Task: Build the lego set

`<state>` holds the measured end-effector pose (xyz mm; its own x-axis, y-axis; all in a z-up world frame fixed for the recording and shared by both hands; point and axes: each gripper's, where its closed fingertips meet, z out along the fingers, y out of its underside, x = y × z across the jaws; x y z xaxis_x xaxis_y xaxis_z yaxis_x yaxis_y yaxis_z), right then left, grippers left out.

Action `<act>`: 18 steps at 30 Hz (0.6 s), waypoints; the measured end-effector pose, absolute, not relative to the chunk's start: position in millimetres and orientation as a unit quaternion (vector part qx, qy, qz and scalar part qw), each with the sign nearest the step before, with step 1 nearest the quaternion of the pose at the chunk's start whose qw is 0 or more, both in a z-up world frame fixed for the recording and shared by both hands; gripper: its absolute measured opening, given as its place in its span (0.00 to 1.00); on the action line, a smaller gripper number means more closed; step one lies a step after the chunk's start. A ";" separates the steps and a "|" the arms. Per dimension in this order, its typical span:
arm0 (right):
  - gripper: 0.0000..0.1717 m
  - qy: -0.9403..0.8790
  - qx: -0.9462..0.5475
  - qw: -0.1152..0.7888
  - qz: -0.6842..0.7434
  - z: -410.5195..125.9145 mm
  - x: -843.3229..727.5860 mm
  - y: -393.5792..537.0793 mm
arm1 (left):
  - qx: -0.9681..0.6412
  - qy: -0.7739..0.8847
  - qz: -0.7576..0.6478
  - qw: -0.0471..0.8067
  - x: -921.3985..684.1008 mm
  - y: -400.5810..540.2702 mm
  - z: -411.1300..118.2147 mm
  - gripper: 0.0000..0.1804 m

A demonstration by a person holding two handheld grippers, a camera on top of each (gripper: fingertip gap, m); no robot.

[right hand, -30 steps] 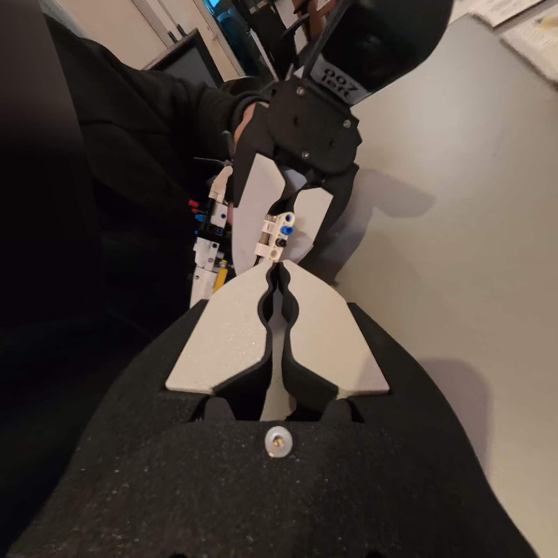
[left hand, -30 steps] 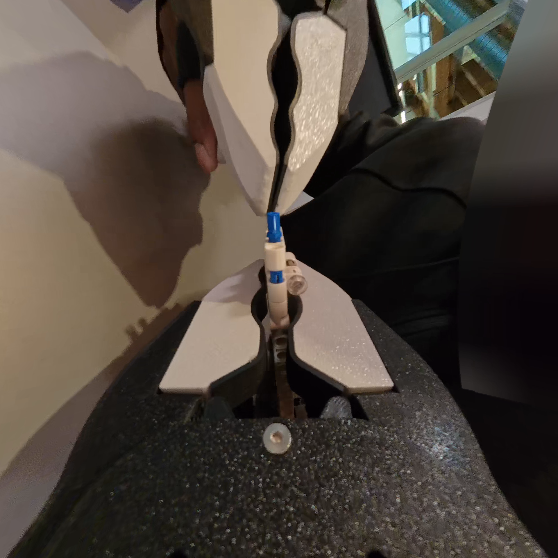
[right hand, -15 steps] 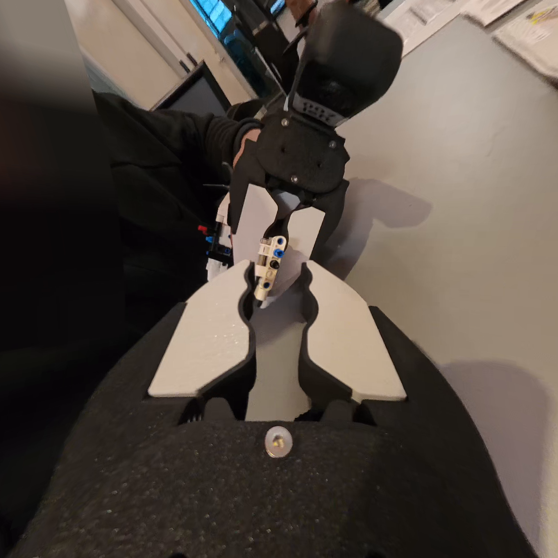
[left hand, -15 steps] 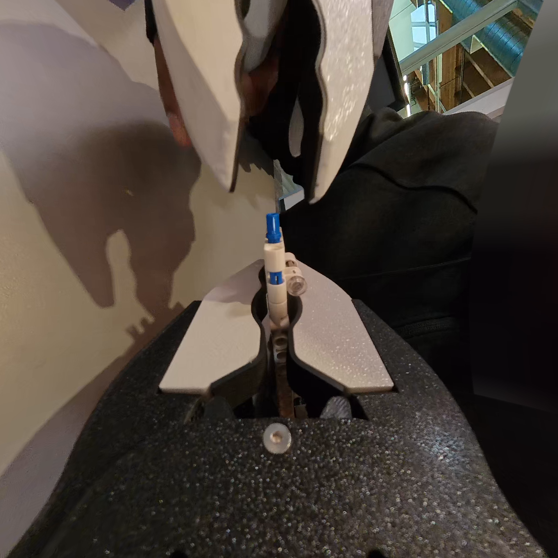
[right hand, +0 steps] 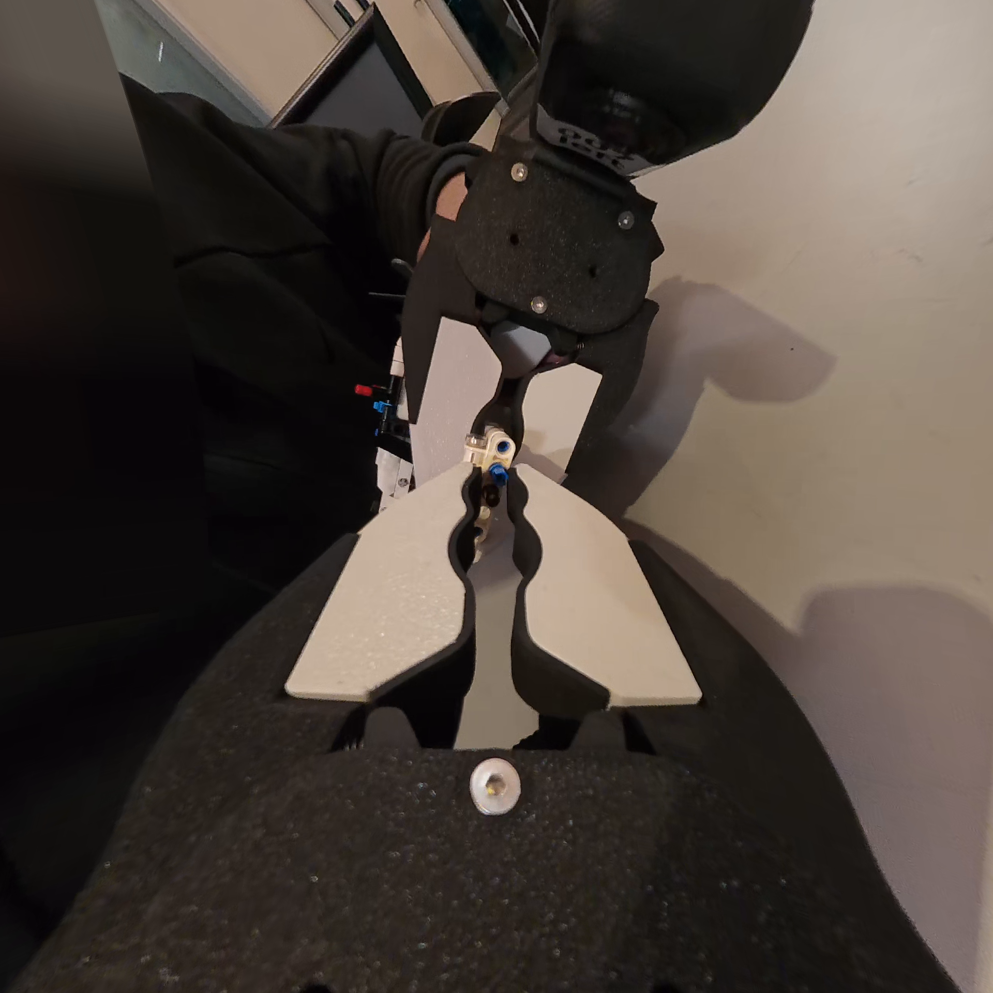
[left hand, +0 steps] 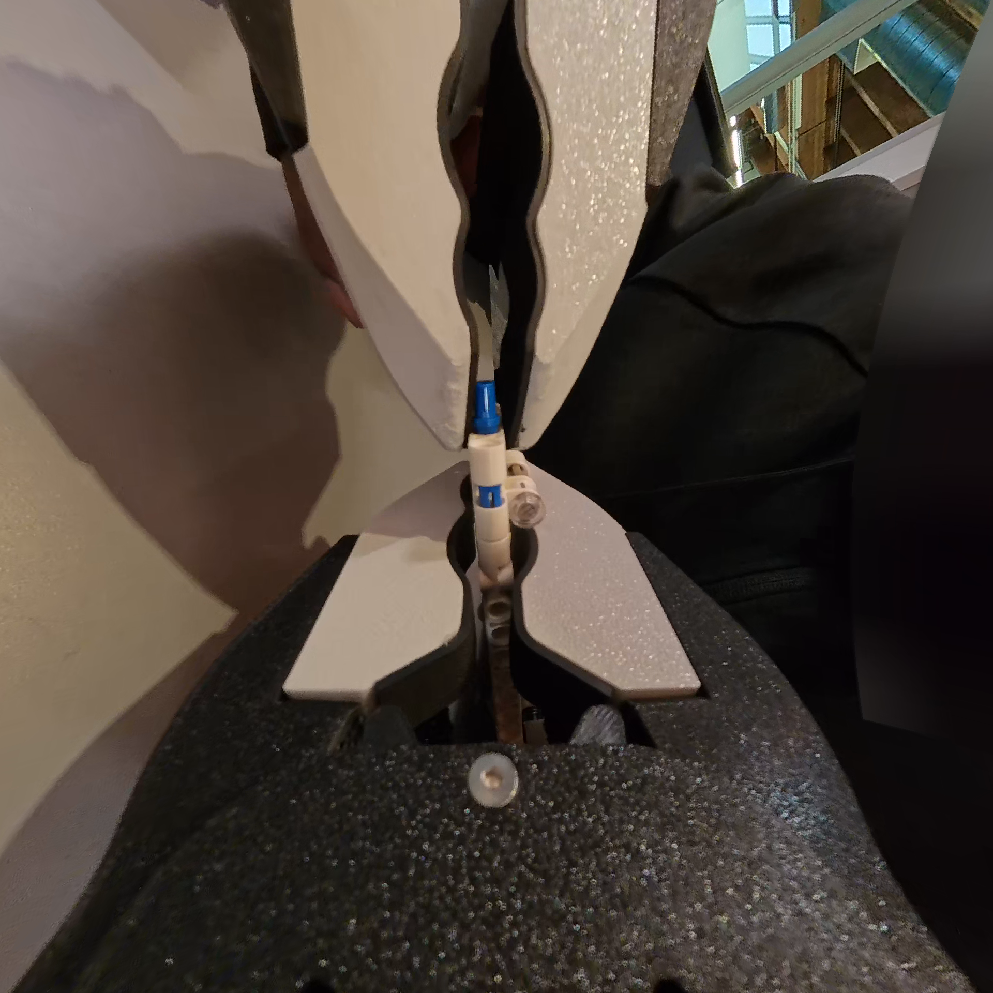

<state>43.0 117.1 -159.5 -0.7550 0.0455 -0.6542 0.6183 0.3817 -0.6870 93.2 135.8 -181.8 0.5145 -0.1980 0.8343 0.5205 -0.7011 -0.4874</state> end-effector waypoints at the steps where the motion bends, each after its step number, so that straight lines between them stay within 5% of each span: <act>1: 0.05 0.784 0.209 0.282 -0.513 -159.3 43.7 117.1 | -0.788 -0.101 -0.481 0.372 93.8 135.9 -181.7 0.04; 18: 0.04 0.792 0.183 0.334 -0.477 -162.8 49.3 112.2 | -0.793 -0.099 -0.474 0.369 95.6 136.1 -184.0 0.04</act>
<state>49.3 112.2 -162.8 -0.7099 -0.0288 -0.7037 0.6085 0.4781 -0.6334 95.6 136.1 -184.0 0.5306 -0.1922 0.8255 0.5071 -0.7085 -0.4909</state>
